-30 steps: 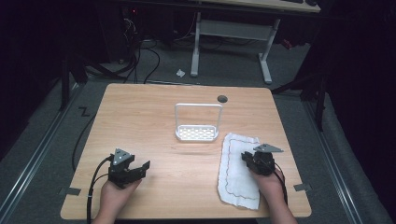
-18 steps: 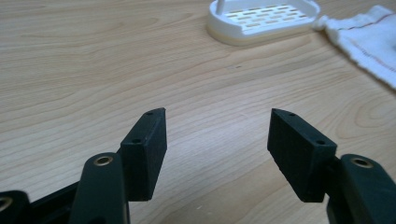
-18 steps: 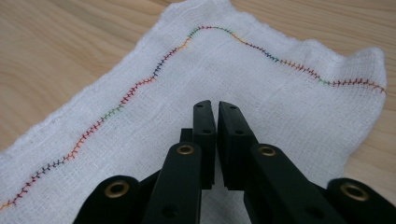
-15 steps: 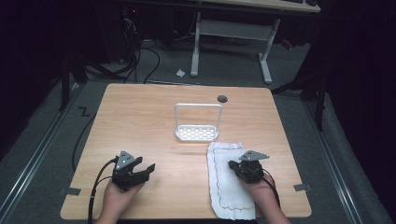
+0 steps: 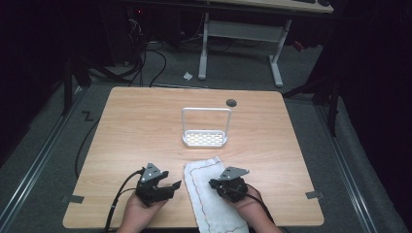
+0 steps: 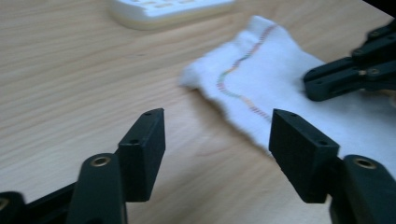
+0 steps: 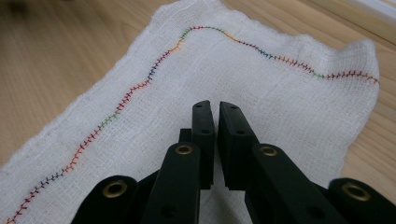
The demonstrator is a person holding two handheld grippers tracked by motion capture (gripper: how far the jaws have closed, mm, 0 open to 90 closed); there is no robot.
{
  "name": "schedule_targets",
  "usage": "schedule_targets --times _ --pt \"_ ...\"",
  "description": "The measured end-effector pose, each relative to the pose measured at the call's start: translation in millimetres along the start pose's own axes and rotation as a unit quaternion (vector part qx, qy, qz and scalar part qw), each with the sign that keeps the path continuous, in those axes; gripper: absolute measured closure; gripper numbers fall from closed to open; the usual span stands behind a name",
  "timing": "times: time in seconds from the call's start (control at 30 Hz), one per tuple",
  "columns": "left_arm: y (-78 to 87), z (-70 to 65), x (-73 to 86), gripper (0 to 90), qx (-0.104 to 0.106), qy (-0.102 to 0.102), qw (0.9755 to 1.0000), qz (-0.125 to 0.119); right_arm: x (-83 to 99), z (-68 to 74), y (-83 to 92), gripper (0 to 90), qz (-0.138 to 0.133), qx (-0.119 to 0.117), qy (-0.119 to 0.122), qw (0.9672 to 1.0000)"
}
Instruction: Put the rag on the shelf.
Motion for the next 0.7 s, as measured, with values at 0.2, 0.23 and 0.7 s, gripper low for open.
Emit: schedule_targets --times 0.2,0.23,0.7 --pt "-20.8 -33.7 2.9 56.6 0.062 -0.023 0.9975 0.026 -4.1 -10.0 9.2 78.8 -0.023 0.028 -0.004 0.9993" --pt "-20.8 -33.7 2.9 58.6 0.062 -0.023 0.9975 0.026 -4.4 -16.7 11.8 79.0 -0.03 0.038 -0.012 0.9987" --pt "-30.3 -19.6 3.9 69.1 0.029 -0.046 0.9973 0.049 7.4 -2.6 8.0 81.4 -0.005 0.006 -0.003 1.0"
Point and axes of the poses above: each handheld gripper's, and its own axes: y roughly backward along the jaws, x roughly out of its underside, z roughly to its left, the point moved 5 cm from there along -y, roughly forward along the jaws, and after that the axes turned 5 degrees about -y, right-handed, at the moved point
